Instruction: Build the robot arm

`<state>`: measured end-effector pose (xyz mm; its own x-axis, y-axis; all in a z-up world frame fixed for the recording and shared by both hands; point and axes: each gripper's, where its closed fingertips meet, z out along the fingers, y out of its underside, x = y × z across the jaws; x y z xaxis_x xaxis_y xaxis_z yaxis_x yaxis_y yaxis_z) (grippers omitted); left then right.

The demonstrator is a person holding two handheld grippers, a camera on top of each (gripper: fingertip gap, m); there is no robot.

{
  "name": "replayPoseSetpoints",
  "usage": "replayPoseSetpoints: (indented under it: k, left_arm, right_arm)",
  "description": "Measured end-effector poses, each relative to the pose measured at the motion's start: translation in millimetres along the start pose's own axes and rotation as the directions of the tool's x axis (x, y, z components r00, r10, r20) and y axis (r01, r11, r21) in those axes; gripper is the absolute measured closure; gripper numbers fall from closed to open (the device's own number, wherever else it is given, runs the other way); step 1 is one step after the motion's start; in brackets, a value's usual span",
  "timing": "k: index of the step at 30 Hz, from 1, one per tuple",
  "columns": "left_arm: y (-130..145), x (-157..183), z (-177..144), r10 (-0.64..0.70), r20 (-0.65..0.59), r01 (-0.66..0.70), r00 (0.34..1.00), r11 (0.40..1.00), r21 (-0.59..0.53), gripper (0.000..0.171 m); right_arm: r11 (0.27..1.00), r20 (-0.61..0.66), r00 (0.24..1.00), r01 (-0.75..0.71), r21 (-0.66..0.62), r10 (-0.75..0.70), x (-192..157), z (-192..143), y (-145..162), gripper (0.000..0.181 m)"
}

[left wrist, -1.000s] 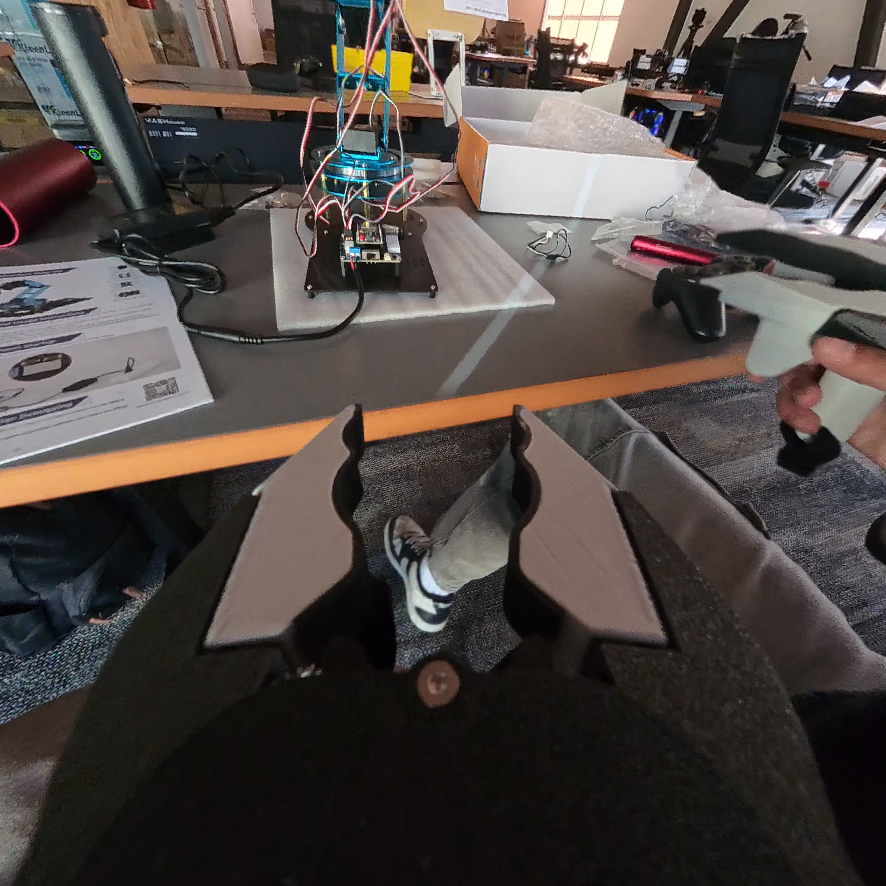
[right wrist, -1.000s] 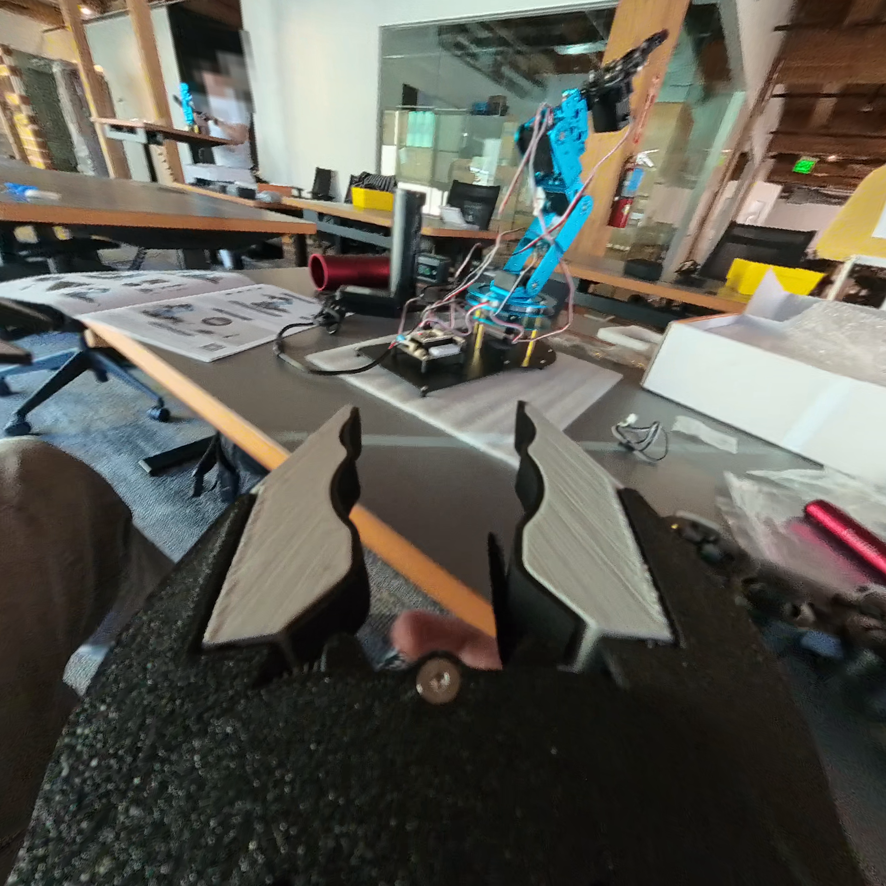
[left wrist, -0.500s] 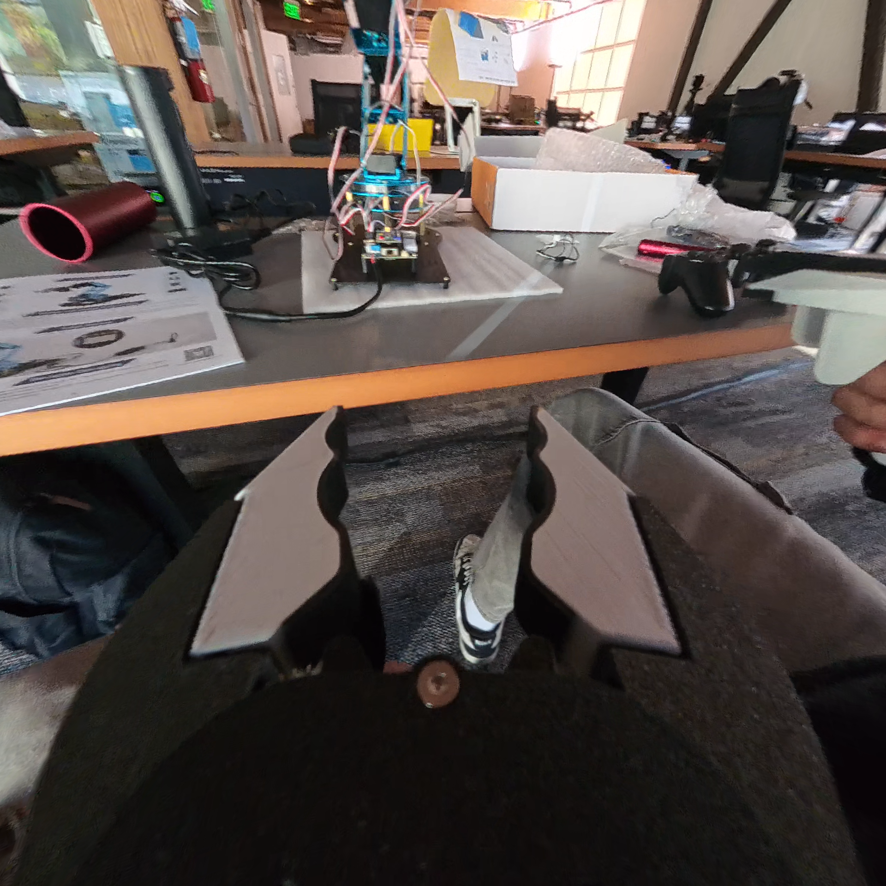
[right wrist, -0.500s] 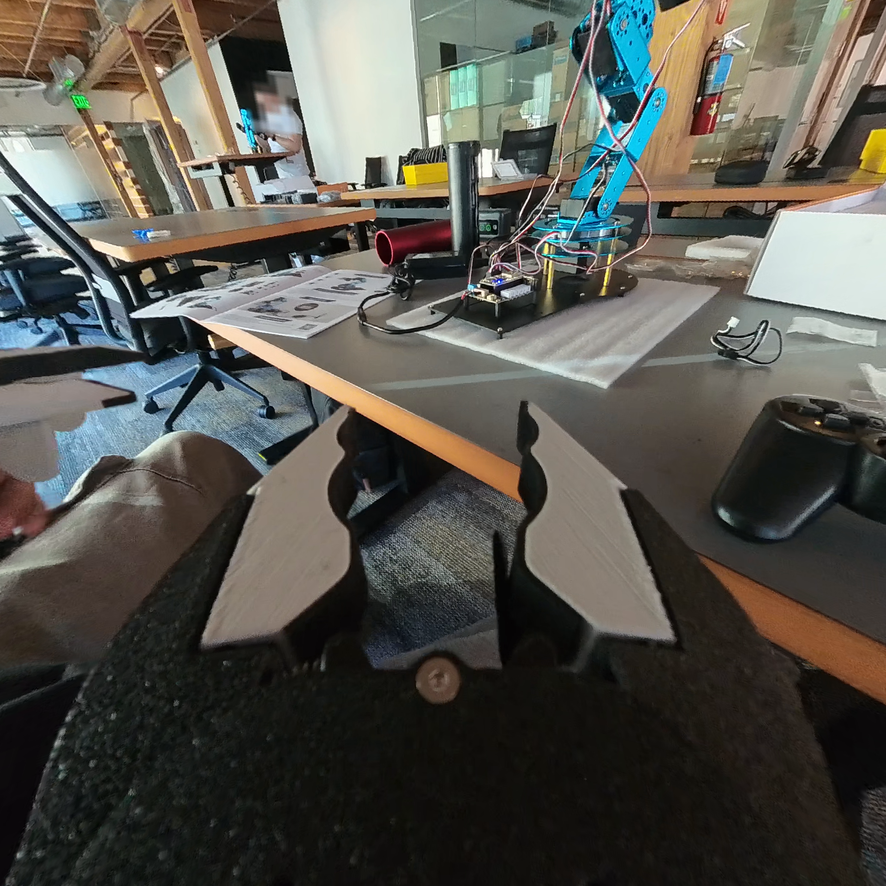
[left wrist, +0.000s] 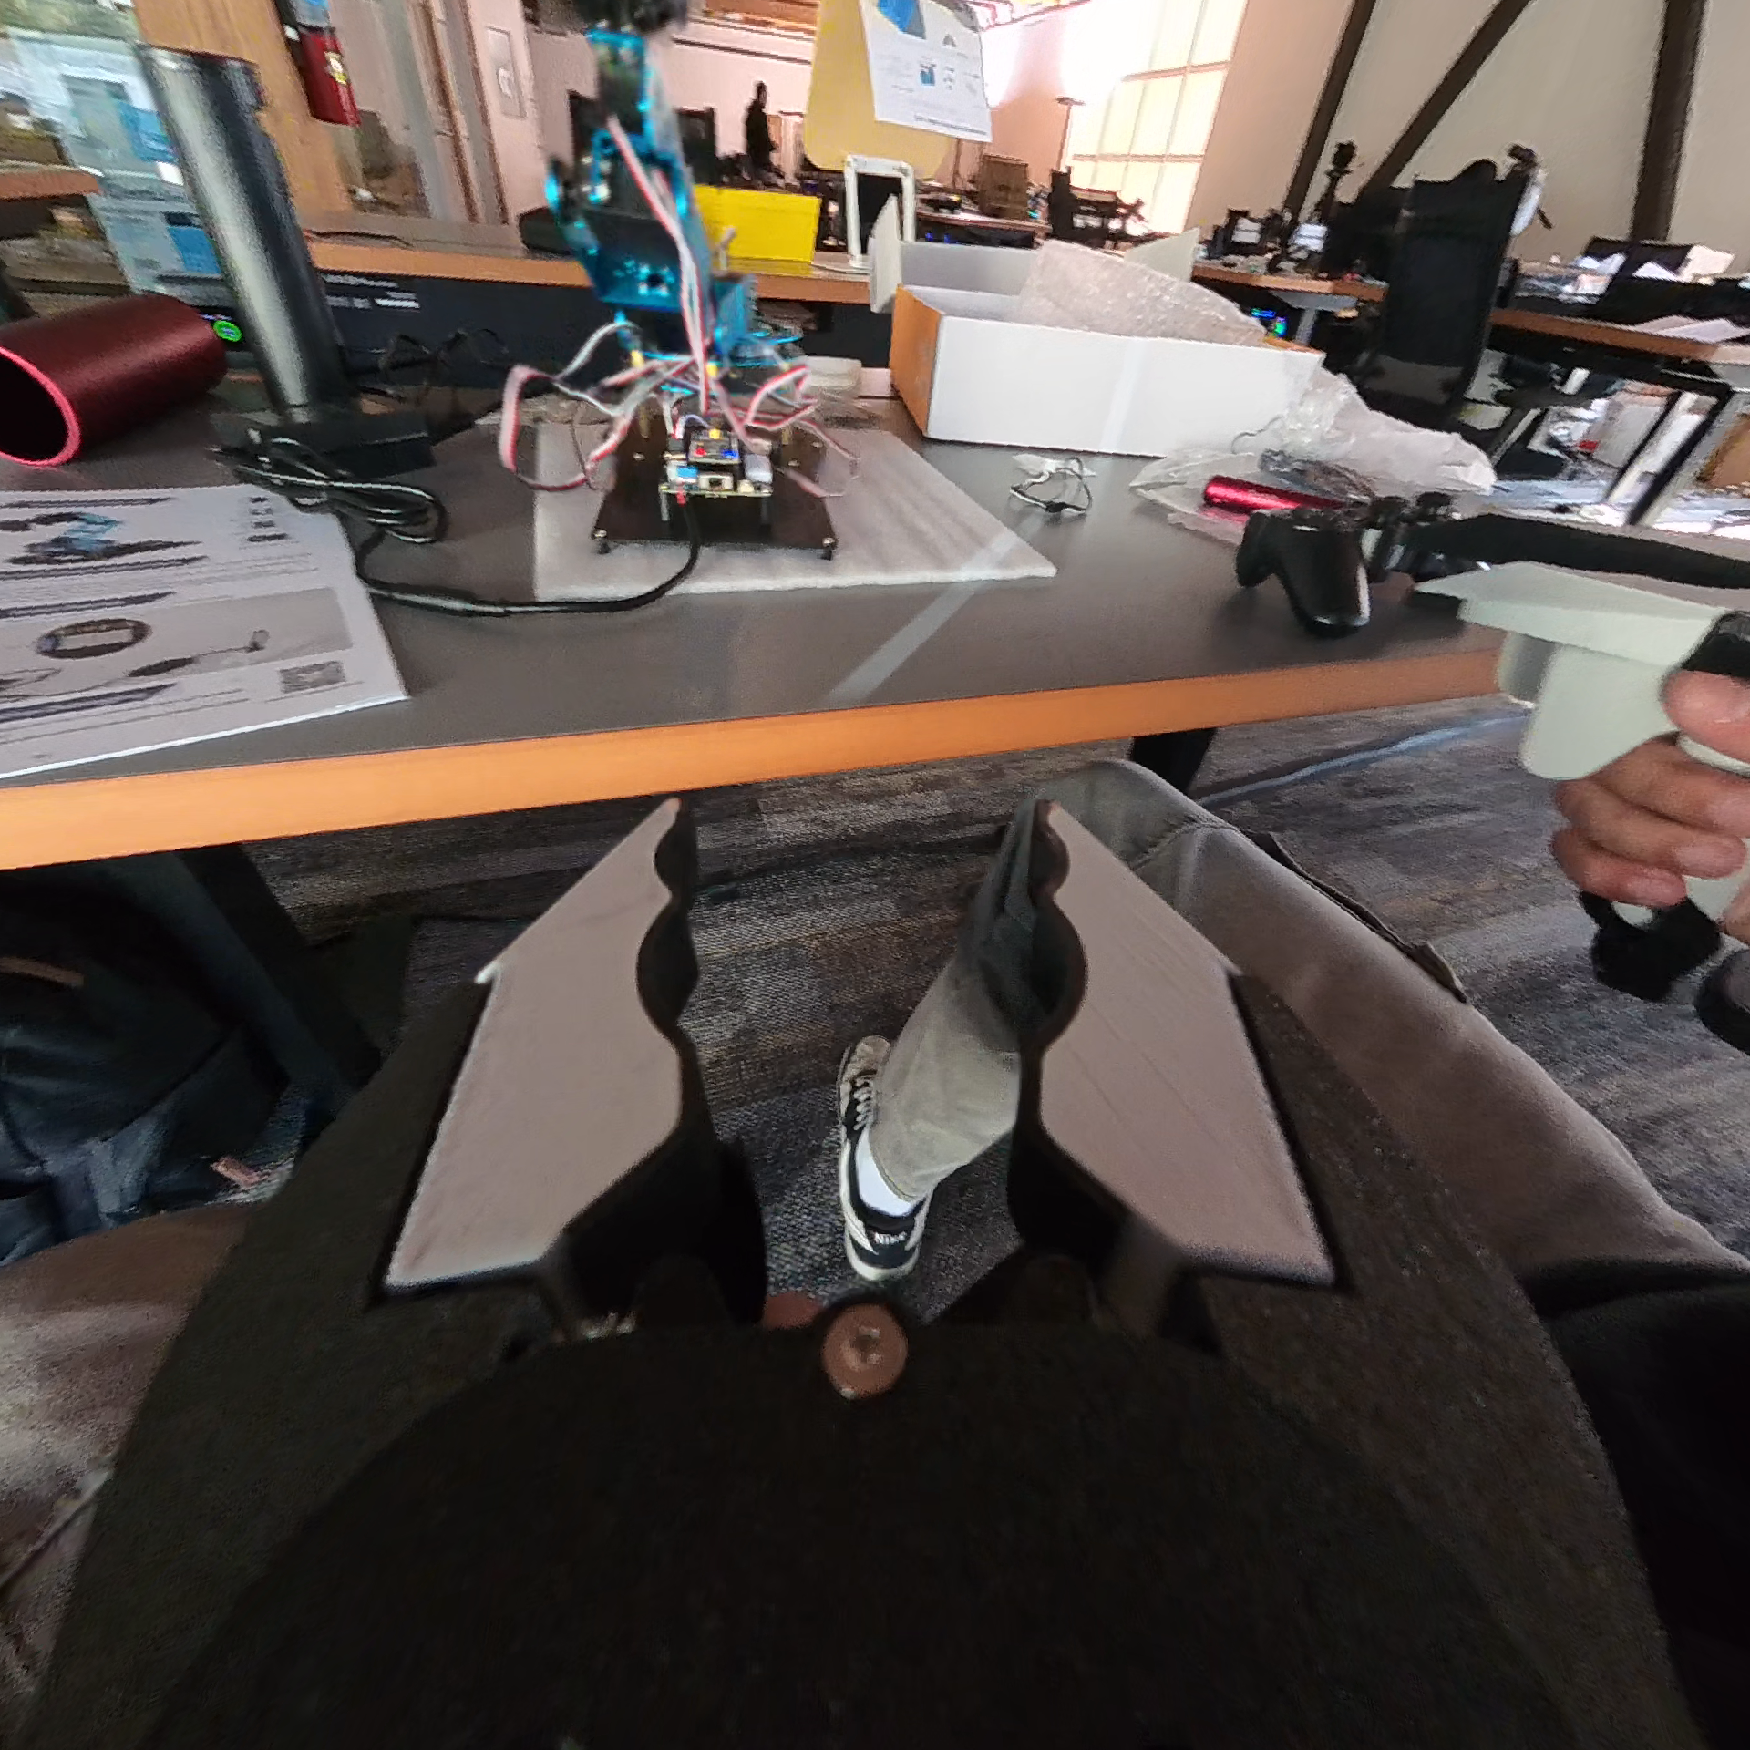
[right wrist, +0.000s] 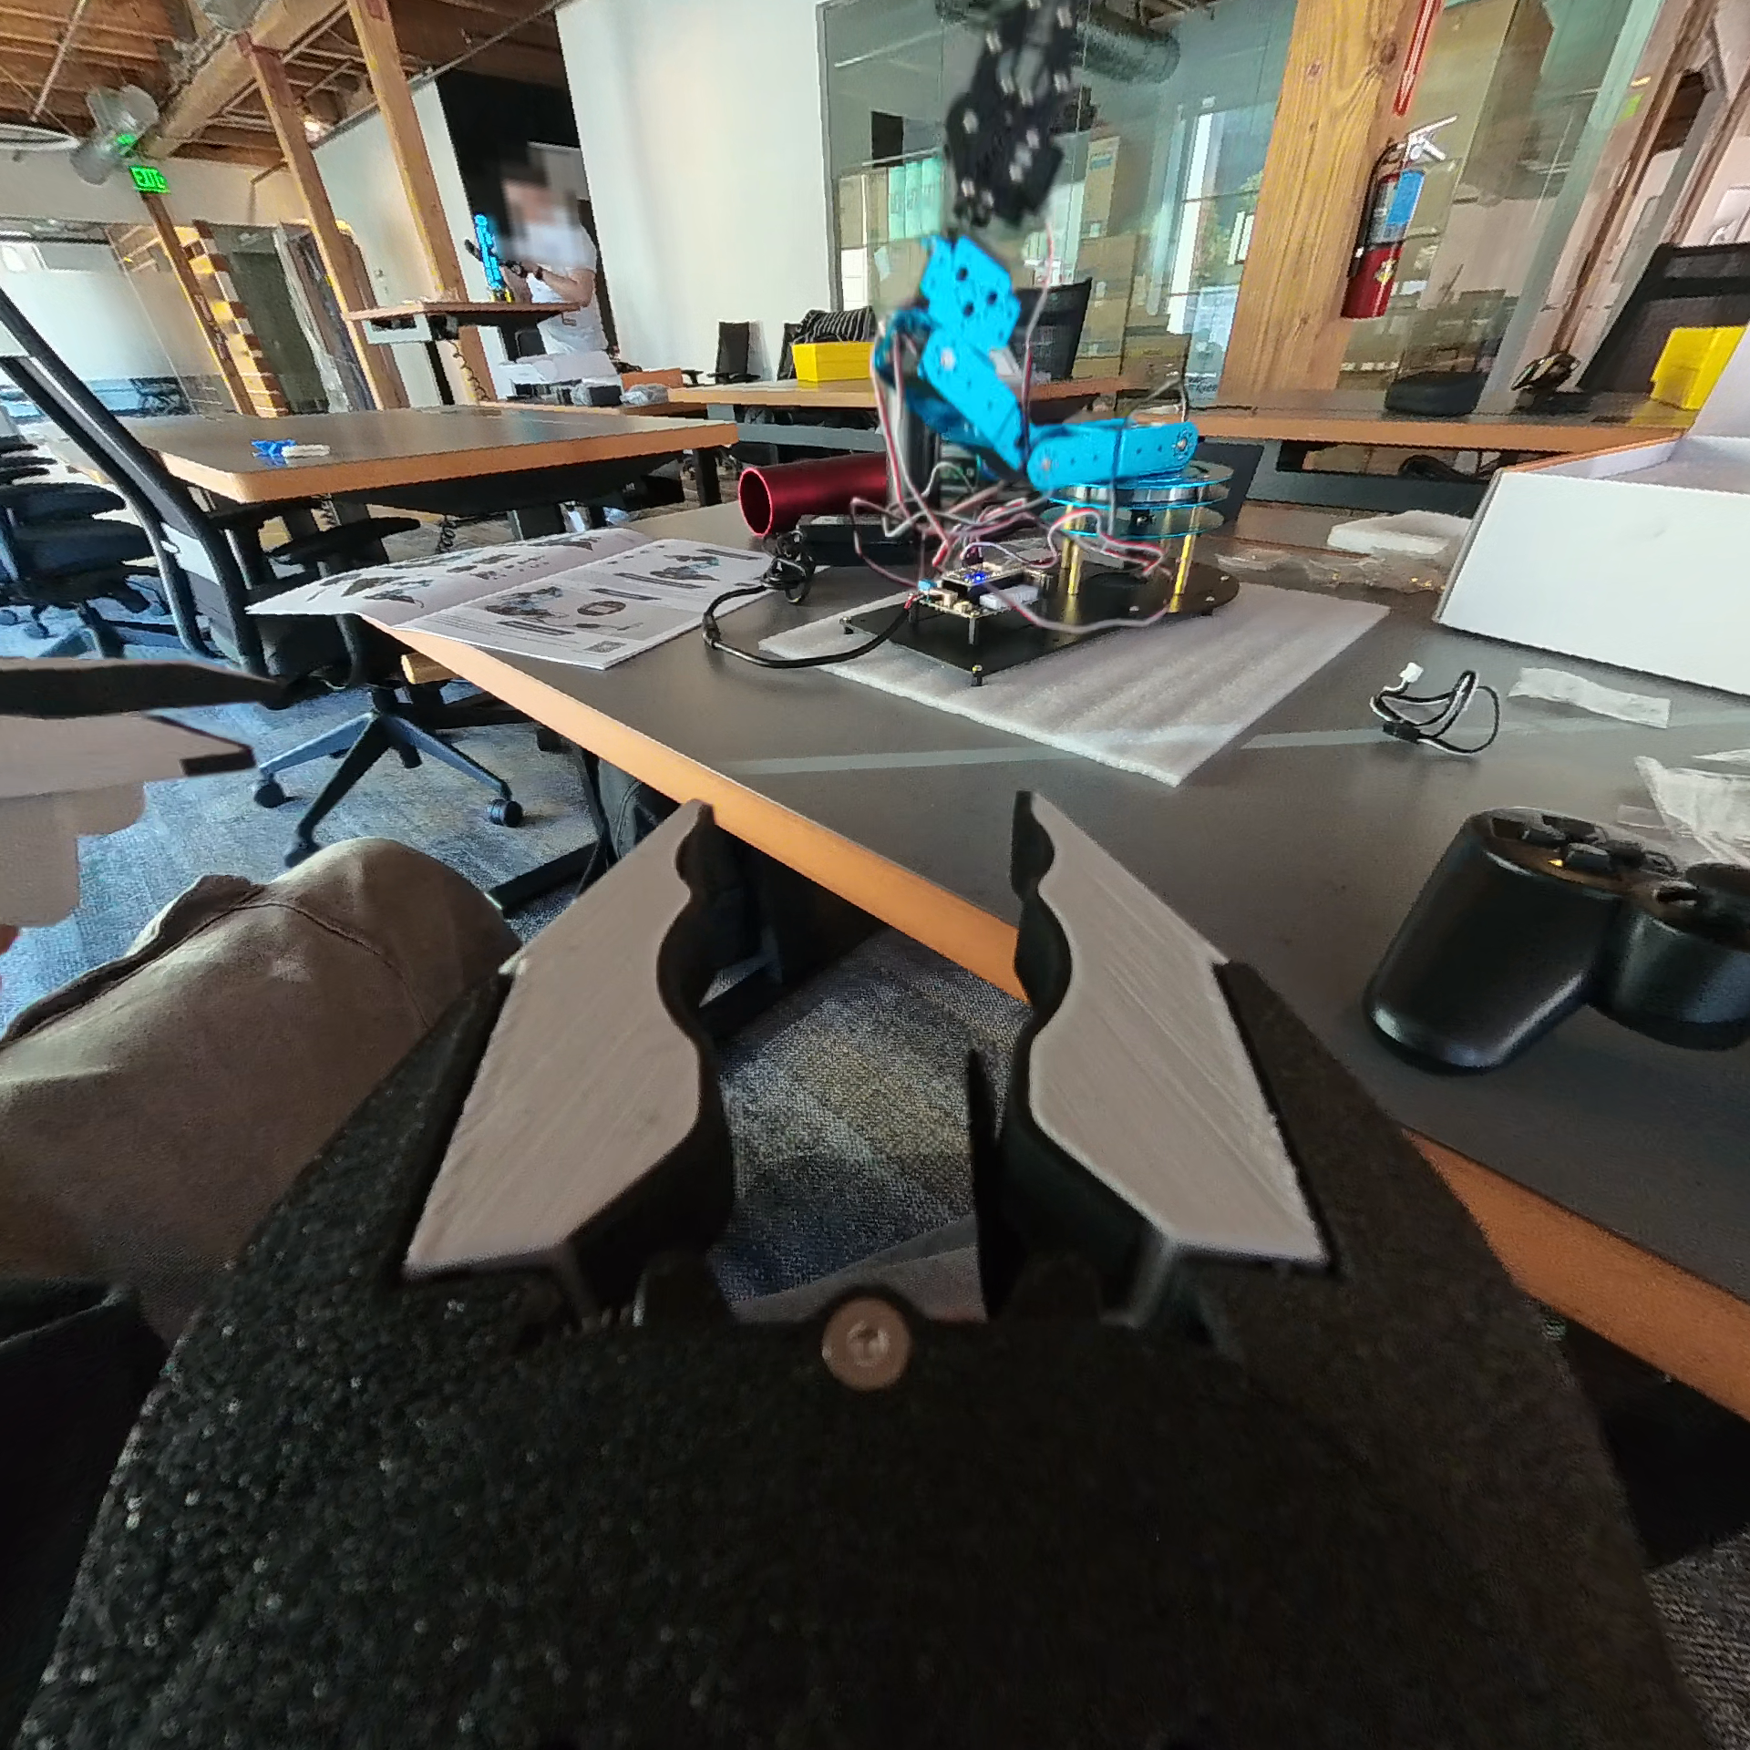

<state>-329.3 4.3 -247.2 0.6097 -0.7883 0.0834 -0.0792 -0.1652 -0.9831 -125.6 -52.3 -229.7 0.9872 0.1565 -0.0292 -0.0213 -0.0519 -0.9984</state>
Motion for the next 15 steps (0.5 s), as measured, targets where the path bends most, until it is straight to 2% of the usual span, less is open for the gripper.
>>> replayPoseSetpoints:
  k: [6, 11, 15]
  left_arm:
    - [-1.0, 25.2, -12.1, -0.015, -0.038, 0.016, 0.999, 1.000, 0.015, 0.101]
    - [19.5, 52.7, -50.9, -0.084, -0.016, 0.084, 0.996, 0.996, 0.016, 0.101]
    - [27.4, 81.1, -75.8, -0.078, 0.000, 0.078, 0.997, 0.997, 0.011, 0.102]
  right_arm:
    - [0.999, 0.047, 0.998, -0.030, -0.024, 0.032, -12.0, -11.0, 3.8, 0.119]
    - [0.996, 0.092, 0.996, -0.006, -0.092, 0.014, -31.2, -62.3, 36.2, 0.119]
    - [0.999, 0.118, 0.992, -0.032, -0.033, 0.035, -42.0, -97.9, 14.8, 0.119]
